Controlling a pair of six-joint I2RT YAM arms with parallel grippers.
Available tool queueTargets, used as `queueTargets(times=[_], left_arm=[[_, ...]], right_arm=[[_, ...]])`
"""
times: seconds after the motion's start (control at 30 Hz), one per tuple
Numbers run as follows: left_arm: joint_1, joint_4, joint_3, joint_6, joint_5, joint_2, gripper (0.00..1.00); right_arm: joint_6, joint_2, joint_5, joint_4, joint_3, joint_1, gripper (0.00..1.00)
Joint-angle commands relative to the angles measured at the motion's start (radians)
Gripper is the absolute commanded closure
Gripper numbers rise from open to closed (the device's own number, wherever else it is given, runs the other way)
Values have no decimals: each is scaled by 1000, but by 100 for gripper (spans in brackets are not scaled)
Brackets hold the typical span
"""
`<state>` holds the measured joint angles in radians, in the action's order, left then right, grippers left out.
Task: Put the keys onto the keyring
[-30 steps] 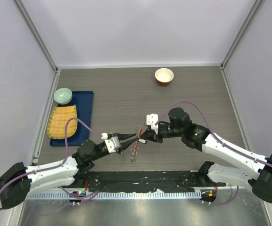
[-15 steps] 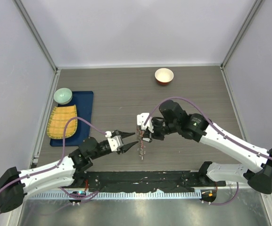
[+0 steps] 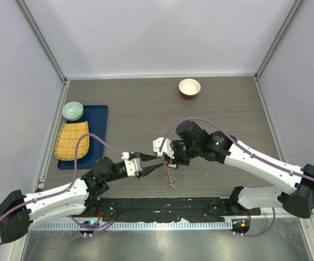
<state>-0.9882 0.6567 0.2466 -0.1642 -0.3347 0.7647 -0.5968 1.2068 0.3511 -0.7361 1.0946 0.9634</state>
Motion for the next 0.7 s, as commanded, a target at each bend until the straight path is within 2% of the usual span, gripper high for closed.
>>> queueTargets(times=[0.0, 0.23, 0.67], left_arm=[[2, 144, 10, 21, -39, 76, 66], [0, 202, 42, 38, -50, 183, 72], [0, 136, 66, 32, -33, 188, 79]], right_arm=[[-11, -12, -3, 35, 54, 15, 99], [-11, -9, -4, 41, 53, 24, 99], [-14, -13, -3, 49, 45, 31, 99]])
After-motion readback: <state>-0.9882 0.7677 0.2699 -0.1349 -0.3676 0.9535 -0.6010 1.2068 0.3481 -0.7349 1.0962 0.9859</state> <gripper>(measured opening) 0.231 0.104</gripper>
